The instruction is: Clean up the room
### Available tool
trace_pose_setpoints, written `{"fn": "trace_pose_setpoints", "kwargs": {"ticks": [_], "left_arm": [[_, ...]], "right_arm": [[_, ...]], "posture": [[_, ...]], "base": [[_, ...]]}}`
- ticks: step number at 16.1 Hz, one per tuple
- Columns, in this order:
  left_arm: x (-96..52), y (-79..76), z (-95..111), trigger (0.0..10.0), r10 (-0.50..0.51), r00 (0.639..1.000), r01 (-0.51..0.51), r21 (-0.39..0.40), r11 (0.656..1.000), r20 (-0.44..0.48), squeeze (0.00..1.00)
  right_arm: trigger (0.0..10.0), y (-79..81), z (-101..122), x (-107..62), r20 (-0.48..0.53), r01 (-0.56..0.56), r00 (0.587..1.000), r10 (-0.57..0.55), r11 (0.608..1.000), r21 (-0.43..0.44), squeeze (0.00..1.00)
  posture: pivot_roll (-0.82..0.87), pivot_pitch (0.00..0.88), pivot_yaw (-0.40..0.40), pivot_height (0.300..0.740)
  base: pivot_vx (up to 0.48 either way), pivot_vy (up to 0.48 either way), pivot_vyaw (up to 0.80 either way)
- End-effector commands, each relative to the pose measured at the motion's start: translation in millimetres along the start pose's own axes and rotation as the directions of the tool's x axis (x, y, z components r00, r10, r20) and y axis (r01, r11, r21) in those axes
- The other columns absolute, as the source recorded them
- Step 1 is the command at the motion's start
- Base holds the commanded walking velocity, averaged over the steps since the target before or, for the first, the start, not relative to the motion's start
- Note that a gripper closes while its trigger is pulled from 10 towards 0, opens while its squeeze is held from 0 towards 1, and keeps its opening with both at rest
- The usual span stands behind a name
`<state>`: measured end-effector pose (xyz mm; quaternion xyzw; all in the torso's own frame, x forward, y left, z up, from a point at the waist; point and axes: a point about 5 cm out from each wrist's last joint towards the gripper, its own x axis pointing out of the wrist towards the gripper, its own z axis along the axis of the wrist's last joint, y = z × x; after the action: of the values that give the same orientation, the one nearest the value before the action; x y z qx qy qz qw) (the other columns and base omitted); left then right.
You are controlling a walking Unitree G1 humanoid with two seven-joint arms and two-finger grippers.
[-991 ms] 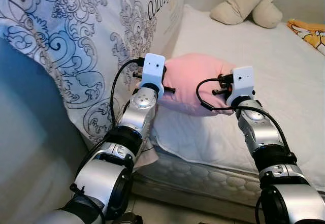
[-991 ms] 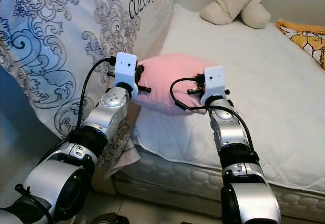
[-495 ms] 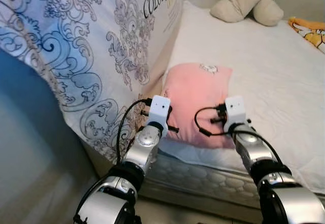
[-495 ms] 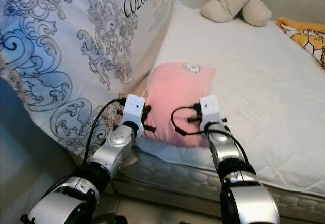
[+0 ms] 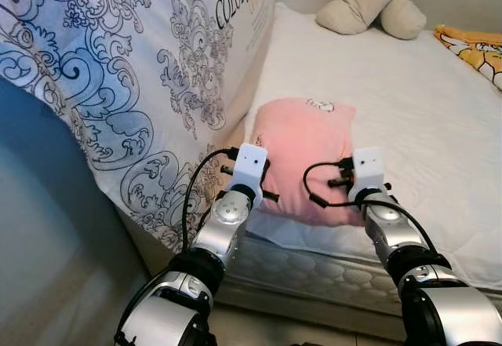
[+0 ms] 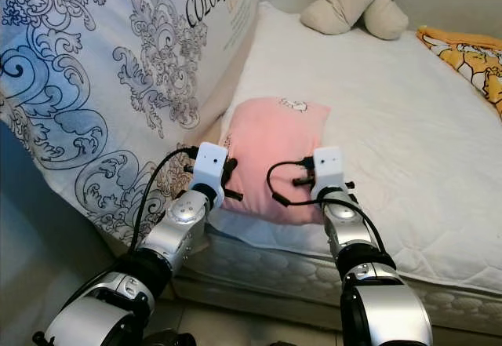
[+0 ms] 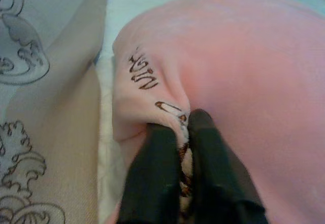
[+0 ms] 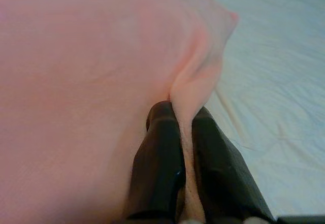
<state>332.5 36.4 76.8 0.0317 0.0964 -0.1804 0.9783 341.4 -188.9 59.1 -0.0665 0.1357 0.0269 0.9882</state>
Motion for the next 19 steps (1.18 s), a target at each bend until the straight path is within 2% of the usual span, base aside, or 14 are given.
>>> {"fn": "trace_pose_setpoints", "kwargs": {"ticks": [1, 4, 8, 12, 17, 19], "left_arm": [[4.0, -38.8, 19, 10.0, -0.090, 0.993, 0.095, -0.062, 0.994, 0.071, 1.00], [4.4, -39.2, 29, 10.0, -0.089, 0.990, 0.099, -0.087, 0.991, 0.113, 1.00], [0.2, -50.4, 34, 10.0, -0.148, 0.979, 0.165, -0.121, 0.979, 0.137, 1.00], [-2.2, -45.7, 47, 10.0, -0.147, 0.972, 0.171, -0.122, 0.978, 0.184, 1.00], [-14.4, -30.0, 90, 10.0, -0.141, 0.925, 0.164, -0.036, 0.986, 0.353, 1.00], [-27.0, -17.5, 102, 10.0, -0.158, 0.898, 0.156, 0.039, 0.987, 0.412, 1.00]], "right_arm": [[10.0, -1.5, 9, 0.7, 0.061, 0.015, 0.998, -0.017, 1.000, 0.026, 1.00], [10.0, 0.6, 9, -1.0, 0.086, 0.008, 0.996, -0.010, 1.000, 0.025, 1.00], [10.0, -0.5, 5, -4.0, 0.090, -0.002, 0.996, 0.000, 1.000, 0.025, 1.00], [10.0, 1.5, 19, -4.0, 0.171, -0.008, 0.985, 0.005, 1.000, 0.019, 1.00], [10.0, 4.0, 49, -17.1, 0.357, 0.018, 0.934, -0.016, 1.000, -0.004, 1.00], [10.0, 2.6, 64, -36.6, 0.448, 0.076, 0.891, -0.077, 0.997, 0.022, 1.00]], "posture": [[-0.03, 0.000, -0.039, 0.740], [-0.04, 0.000, -0.037, 0.740], [-0.04, 0.000, -0.034, 0.740], [-0.04, 0.000, -0.037, 0.740], [-0.03, 0.000, -0.045, 0.740], [-0.03, 0.000, -0.047, 0.740]], "base": [[0.000, 0.000, 0.00], [0.000, 0.000, 0.00], [0.000, 0.000, 0.00], [0.000, 0.000, 0.00], [0.000, 0.000, 0.00], [0.000, 0.000, 0.00]]}}
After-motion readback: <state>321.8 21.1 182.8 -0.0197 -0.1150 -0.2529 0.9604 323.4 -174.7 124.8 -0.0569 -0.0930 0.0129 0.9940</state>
